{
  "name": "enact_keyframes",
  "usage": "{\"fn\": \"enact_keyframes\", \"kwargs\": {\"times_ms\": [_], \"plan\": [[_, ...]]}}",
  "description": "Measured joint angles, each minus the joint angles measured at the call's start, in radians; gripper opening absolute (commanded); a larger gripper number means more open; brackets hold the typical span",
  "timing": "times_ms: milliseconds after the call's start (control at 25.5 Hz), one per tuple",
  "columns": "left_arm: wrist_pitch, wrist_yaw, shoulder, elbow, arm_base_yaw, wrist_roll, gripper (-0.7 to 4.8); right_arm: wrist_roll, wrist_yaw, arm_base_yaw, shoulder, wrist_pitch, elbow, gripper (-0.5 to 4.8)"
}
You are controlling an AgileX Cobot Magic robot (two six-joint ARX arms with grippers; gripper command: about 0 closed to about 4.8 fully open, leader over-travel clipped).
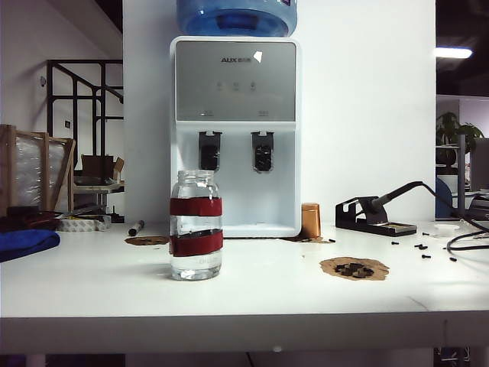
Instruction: Pick up the water bottle with two loops of red belts, then reach the front water dispenser and gently press the gray-black baffle horizontally to get a little water.
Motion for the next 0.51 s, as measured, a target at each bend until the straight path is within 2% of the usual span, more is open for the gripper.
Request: {"fn": "enact_keyframes", "kwargs": {"times_ms": [118, 274, 510], "plan": [[0.0, 0.001, 0.0, 0.0, 0.0, 0.0, -0.04, 0.064, -0.015, -0.002, -0.105, -0.038, -0.084, -0.04], [0.0, 0.002, 0.0, 0.0, 0.0, 0.0, -0.04, 0.177, -0.023, -0.046, -0.23, -0.003, -0.192, -0.05], [0.0, 0.002, 0.0, 0.0, 0.0, 0.0, -0.04, 0.246, -0.027, -0.133, -0.392, -0.024, -0.282, -0.05]]}}
